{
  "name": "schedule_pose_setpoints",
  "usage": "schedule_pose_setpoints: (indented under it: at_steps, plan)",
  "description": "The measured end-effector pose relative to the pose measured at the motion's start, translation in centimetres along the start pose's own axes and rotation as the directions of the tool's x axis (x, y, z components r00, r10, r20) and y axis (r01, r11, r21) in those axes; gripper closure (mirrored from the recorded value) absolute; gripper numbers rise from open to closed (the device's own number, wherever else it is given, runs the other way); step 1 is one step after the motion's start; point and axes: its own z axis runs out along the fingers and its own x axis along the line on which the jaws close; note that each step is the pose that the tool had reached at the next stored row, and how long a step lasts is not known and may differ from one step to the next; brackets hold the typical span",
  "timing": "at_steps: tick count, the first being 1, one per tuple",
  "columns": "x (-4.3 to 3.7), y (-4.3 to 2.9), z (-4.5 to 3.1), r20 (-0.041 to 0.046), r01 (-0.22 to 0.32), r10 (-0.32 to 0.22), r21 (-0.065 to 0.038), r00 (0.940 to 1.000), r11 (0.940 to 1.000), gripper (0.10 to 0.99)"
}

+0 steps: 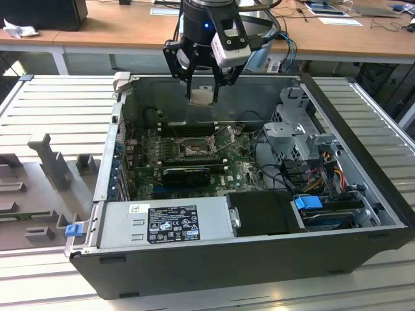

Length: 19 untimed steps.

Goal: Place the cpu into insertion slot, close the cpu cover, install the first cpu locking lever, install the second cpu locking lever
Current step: 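Place the cpu into insertion slot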

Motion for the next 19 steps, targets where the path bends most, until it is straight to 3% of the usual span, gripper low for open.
schedule_pose_setpoints:
  at_steps: [11,15,19]
  plan:
    - [0.0,0.0,0.05,0.0055,-0.061,0.061,-0.001,0.9981,0.9982,0.557]
    - [0.0,-0.01,0.07,0.0092,-0.104,0.104,-0.002,0.9946,0.9946,0.557]
    - [0.0,-0.01,0.1,0.014,-0.158,0.159,-0.004,0.9873,0.9873,0.557]
